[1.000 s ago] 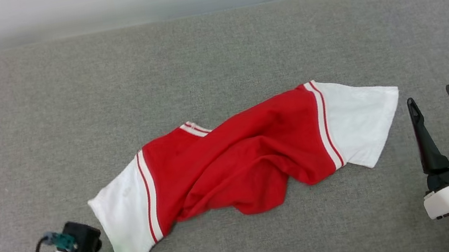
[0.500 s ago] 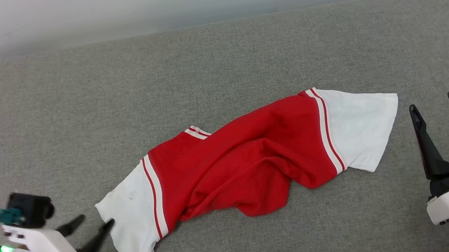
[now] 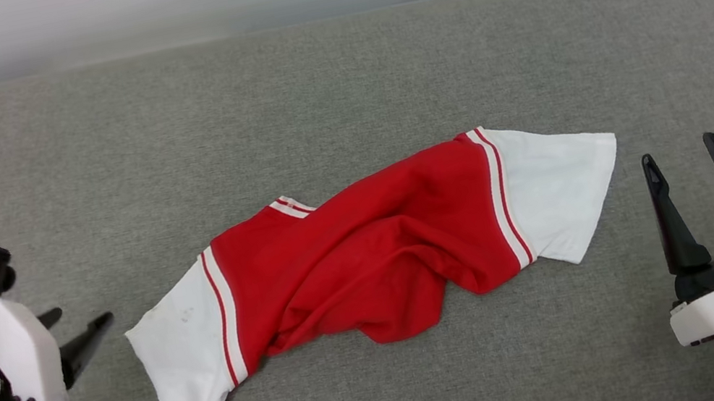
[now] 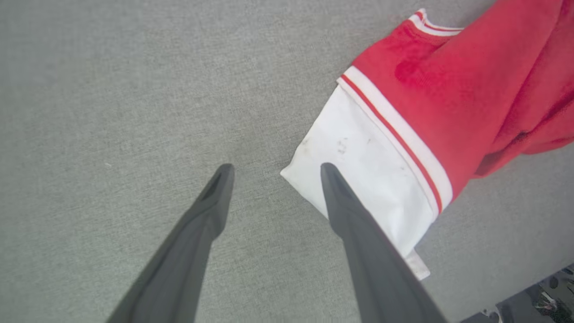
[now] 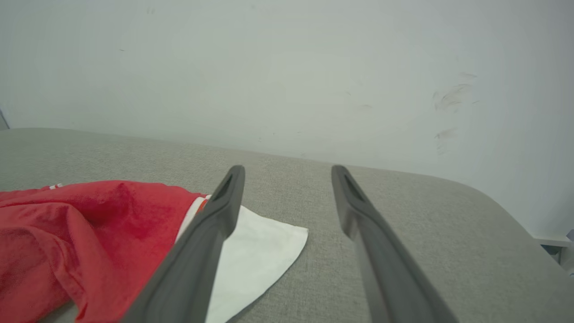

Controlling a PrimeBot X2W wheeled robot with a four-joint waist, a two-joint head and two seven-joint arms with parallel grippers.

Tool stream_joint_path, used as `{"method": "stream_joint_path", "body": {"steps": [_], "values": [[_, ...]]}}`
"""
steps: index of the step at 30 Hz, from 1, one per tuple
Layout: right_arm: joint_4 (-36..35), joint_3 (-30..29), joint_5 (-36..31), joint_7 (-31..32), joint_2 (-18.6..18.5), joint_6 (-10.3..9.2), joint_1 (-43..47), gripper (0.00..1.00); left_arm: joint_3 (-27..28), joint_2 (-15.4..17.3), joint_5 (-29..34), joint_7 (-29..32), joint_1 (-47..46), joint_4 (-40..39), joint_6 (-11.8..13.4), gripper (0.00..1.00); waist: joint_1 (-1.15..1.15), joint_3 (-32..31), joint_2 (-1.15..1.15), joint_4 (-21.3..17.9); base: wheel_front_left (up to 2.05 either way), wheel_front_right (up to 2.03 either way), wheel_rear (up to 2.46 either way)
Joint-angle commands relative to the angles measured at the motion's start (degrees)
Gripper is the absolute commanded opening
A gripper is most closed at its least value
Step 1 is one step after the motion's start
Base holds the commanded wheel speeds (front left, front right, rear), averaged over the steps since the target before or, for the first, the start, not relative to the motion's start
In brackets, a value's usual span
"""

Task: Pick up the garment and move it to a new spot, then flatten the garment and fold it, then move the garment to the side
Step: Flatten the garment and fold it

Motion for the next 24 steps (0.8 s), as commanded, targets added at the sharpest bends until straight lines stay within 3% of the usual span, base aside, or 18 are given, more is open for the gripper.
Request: {"method": "stream_joint_path", "body": {"steps": [1, 20, 21, 22, 23, 24], "values": [[0.0, 0.0, -0.1, -0.4, 0.1, -0.06, -0.8, 1.00, -0.5, -0.5, 0.2, 1.1, -1.1, 0.5, -0.5, 1.00, 0.00, 0.6, 0.00, -0.5, 0.00, 0.00, 0.00], [0.0, 0.0, -0.6, -0.8, 0.8, -0.06, -3.4, 1.00, -10.4, -8.9, 3.7, 12.5, -0.5, 14.6, -5.2, 1.00, 0.00, 5.8, 0.00, -4.2, 0.00, 0.00, 0.00], [0.0, 0.0, -0.6, -0.8, 0.9, -0.06, -3.5, 1.00, -10.8, -9.1, 3.9, 12.8, -0.5, 14.8, -5.4, 0.86, 0.00, 5.8, 0.00, -4.2, 0.00, 0.00, 0.00], [0.1, 0.0, -0.7, -0.8, 0.9, -0.06, -3.5, 1.00, -11.1, -9.4, 4.3, 12.8, -0.5, 15.0, -5.5, 0.20, 0.00, 5.9, 0.00, -4.2, 0.00, 0.00, 0.00], [0.2, 0.1, -0.7, -0.8, 1.0, -0.06, -3.5, 1.00, -11.3, -9.6, 4.4, 12.8, -0.5, 15.3, -5.6, 0.00, 0.00, 5.9, 0.00, -4.2, 0.00, 0.00, 0.00], [0.2, 0.1, -0.7, -0.8, 1.0, -0.06, -3.5, 1.00, -11.4, -9.9, 4.5, 12.7, -0.6, 15.5, -5.8, 0.00, 0.00, 5.9, 0.00, -4.2, 0.00, 0.00, 0.00]]}}
